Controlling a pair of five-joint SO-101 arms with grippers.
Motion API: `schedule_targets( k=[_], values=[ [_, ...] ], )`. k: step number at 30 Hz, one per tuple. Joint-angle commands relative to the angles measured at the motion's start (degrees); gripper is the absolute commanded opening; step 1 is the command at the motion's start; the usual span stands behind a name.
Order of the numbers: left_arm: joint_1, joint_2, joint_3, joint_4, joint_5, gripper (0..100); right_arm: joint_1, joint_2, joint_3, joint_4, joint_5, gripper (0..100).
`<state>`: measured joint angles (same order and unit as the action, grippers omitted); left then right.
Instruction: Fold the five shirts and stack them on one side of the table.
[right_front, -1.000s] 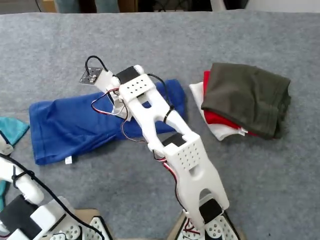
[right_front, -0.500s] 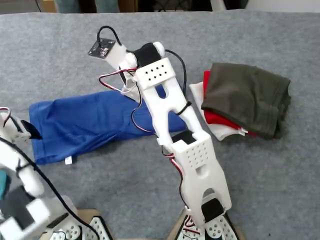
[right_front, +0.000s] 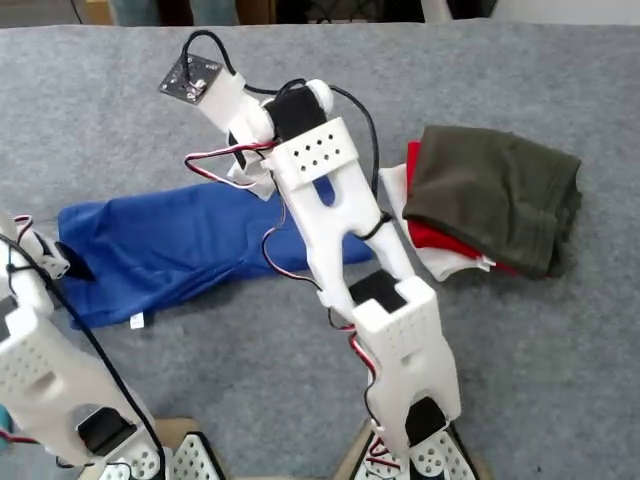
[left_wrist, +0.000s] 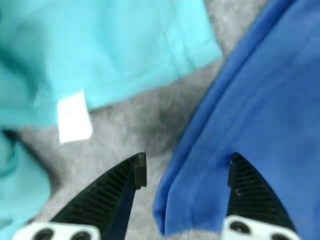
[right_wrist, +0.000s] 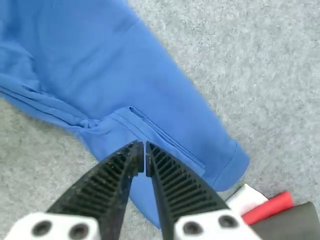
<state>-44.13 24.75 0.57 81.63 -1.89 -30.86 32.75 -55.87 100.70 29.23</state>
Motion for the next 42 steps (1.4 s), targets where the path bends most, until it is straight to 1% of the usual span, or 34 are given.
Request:
schedule_targets(
  k=[1,3,7,9,11,15,16,20,23,25,28,31,33,37,42],
  values=[
    [0.4,3.8,-5.0,0.0,0.3,27,-0.6,-6.5,1.9,0.5,-0.4,2.1],
    [0.7,6.3,-6.2,0.0,0.3,23,-0.6,-8.7,3.3,0.5,-0.4,2.1],
    [0.8,10.1,-9.1,0.0,-0.2,8,-0.6,-13.0,5.8,0.5,-0.4,2.1],
    [0.9,11.8,-10.3,0.0,-0.2,2,-0.6,-15.4,7.4,0.5,-0.4,2.1],
    [0.9,12.7,-10.9,0.1,-0.2,4,-0.6,-18.1,9.1,0.5,-0.4,2.1],
    [0.7,12.7,-11.4,0.8,-0.4,3,-0.4,-23.2,12.4,0.4,-0.4,2.1],
    [0.4,12.4,-12.5,2.4,-0.7,3,-0.3,-24.3,13.2,0.4,-0.4,2.1],
    [0.1,10.5,-18.2,11.5,-6.2,3,-0.3,-28.1,14.8,0.3,-0.3,2.1],
    [0.3,7.5,-24.5,16.9,-7.4,3,-0.2,-29.8,14.5,0.0,0.0,2.1],
    [0.3,5.6,-28.4,18.4,-7.4,3,-0.2,-30.8,14.5,-0.8,0.0,2.1],
    [0.5,2.9,-30.0,19.3,-7.2,3,0.2,-32.7,11.6,-0.8,0.0,2.1],
    [2.2,-2.1,-29.0,19.3,-7.3,3,3.9,-33.5,6.4,-0.8,0.0,2.1],
    [4.2,-5.8,-26.6,19.3,-7.3,3,7.6,-33.5,3.8,-0.8,-0.3,2.1],
    [10.5,-12.6,-19.3,19.3,-7.4,3,16.2,-33.5,1.0,-0.8,-0.4,2.1],
    [19.6,-20.0,-10.9,19.2,-7.2,3,26.1,-33.5,2.0,-0.4,0.0,2.1]
  ],
)
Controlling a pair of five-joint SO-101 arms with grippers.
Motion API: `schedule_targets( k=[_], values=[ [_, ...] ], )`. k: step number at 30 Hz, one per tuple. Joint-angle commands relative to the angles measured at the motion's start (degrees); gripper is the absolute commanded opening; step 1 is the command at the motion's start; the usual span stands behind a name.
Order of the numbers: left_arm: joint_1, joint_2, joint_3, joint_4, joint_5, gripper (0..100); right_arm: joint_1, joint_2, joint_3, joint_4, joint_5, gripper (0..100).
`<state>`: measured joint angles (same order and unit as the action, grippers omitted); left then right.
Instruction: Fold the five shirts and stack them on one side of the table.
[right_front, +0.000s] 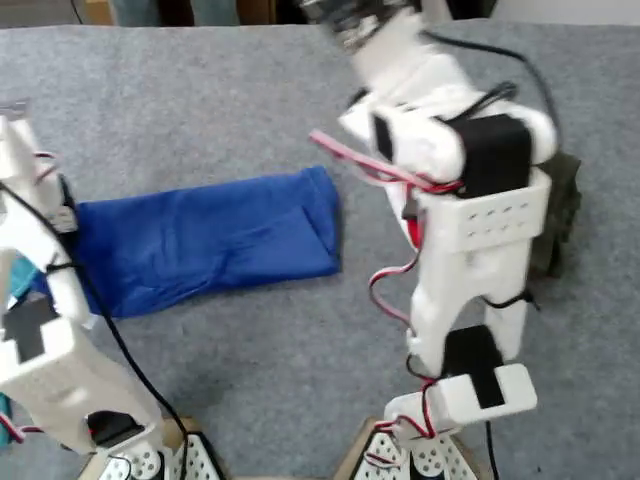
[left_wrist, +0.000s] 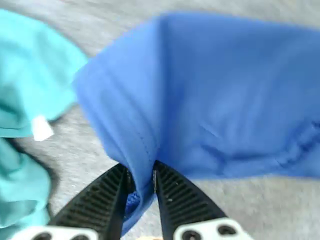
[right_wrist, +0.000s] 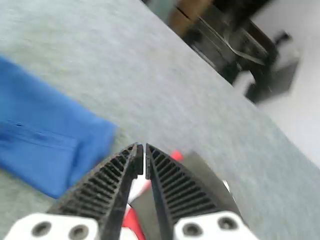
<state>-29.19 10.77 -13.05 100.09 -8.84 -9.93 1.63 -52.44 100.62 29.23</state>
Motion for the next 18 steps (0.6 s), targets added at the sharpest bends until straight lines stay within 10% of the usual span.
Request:
schedule_targets(
  k=[1,18],
  values=[
    [6.3,-7.0,3.6,0.7,-0.3,3,6.9,-2.5,-0.8,-0.3,0.0,2.3],
    [41.0,-11.7,4.6,-4.0,6.9,3,20.9,-5.3,-0.5,-2.6,0.2,2.5]
  ],
)
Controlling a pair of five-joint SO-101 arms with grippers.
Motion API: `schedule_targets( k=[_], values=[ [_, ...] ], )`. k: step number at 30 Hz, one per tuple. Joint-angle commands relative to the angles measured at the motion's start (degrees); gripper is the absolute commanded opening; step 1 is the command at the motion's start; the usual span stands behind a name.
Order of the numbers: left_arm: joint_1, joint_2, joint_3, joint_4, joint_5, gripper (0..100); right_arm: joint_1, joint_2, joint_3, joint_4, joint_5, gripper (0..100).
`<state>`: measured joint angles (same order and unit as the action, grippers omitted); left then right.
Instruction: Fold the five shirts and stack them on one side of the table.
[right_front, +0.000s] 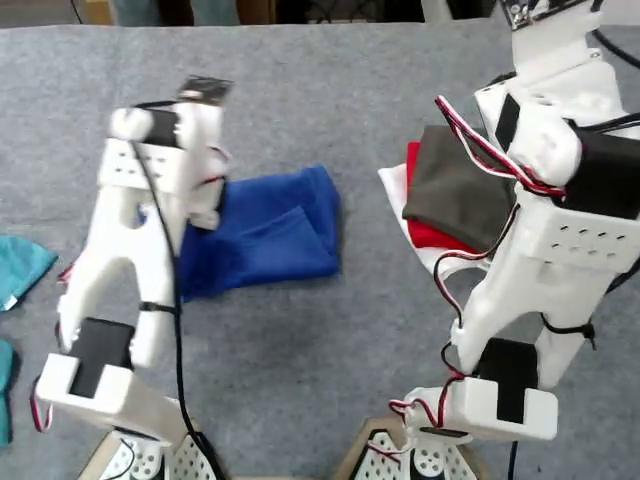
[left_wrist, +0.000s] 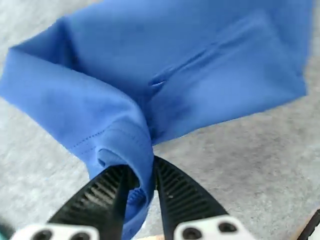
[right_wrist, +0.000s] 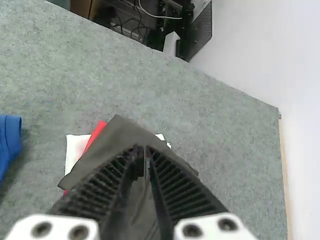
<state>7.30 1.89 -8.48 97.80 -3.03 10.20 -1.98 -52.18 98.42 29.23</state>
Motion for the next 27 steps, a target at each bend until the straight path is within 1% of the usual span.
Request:
schedule_targets(
  k=[1,3,7,10,14,18,22,27],
  values=[
    [5.9,-2.8,0.1,-1.8,1.9,3,0.8,-1.6,-0.7,-0.4,0.2,2.5],
    [8.1,-2.7,0.5,-3.4,3.2,3,0.6,-1.5,-0.7,-0.4,0.2,2.5],
    [11.0,-2.6,1.5,-10.5,3.7,3,0.5,-1.5,-0.7,-0.4,0.2,2.5],
    [13.9,-2.6,1.5,-12.6,5.6,3,0.5,-1.5,-0.7,-0.4,0.2,2.5],
    [16.9,0.3,1.1,-14.2,5.8,3,0.5,-1.5,-0.7,-0.7,0.2,2.5],
    [17.4,5.4,-0.3,-16.1,5.8,3,0.5,-1.5,-0.7,-0.7,0.2,2.5],
    [16.9,10.2,-5.1,-16.5,5.9,3,0.5,-1.5,-0.7,-0.7,0.2,2.5],
    [17.4,15.2,-11.9,-16.5,10.5,3,0.5,-1.5,-0.6,-0.7,0.2,2.5]
  ],
)
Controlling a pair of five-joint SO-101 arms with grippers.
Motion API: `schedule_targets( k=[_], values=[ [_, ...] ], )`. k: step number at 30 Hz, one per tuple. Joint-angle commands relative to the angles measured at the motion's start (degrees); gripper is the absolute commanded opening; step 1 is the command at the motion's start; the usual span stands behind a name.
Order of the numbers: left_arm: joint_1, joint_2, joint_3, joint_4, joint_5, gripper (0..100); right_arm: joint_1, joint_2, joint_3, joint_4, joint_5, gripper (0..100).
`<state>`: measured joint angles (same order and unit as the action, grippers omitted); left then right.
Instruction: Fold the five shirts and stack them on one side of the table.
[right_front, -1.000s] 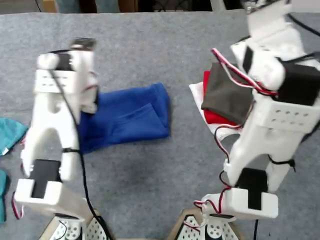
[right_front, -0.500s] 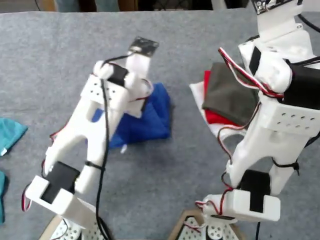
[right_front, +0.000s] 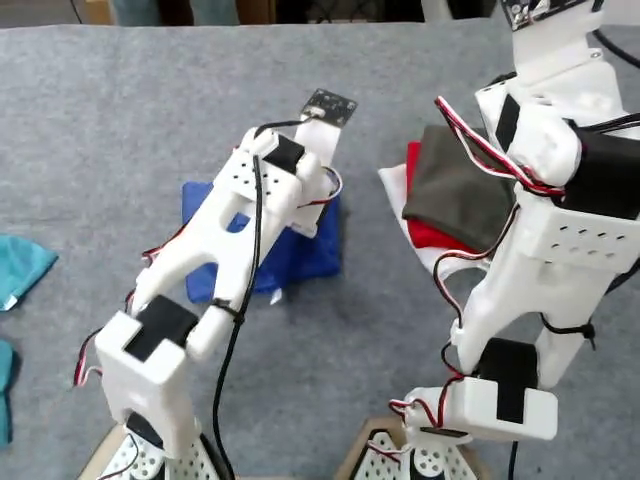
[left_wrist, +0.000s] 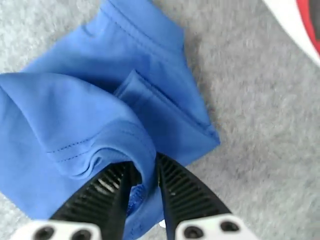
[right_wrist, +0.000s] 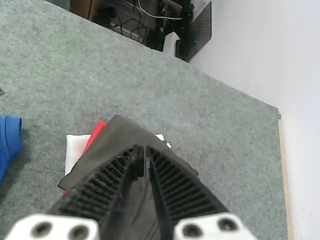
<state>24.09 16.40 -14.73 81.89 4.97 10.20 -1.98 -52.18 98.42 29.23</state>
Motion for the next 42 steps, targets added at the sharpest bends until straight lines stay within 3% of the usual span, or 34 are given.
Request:
schedule_targets(
  k=[1,15,21,24,28,33,38,42],
  values=[
    [0.6,1.7,-6.7,-0.6,3.0,3,0.5,-1.5,-0.6,-0.7,0.2,2.5],
    [0.7,9.8,-15.3,-0.3,3.3,4,0.4,-1.4,1.7,-1.3,0.6,2.5],
    [0.4,9.3,-15.4,1.5,12.6,26,0.3,-1.5,3.9,-2.1,4.2,2.5],
    [-0.7,9.2,-17.4,2.4,16.3,27,-0.7,-1.5,3.9,-2.1,4.2,2.5],
    [-8.6,9.2,-27.1,9.3,16.1,23,-4.6,-1.4,4.9,-1.9,4.2,2.5],
    [-23.1,9.9,-34.1,15.6,12.9,4,-16.4,-0.1,14.1,-4.4,6.1,2.5],
    [-34.8,9.8,-23.7,13.8,4.7,3,-27.5,9.6,26.0,-14.5,8.4,2.5],
    [-42.2,8.5,-10.2,7.1,2.1,3,-36.5,16.2,25.1,-11.4,8.4,2.5]
  ],
)
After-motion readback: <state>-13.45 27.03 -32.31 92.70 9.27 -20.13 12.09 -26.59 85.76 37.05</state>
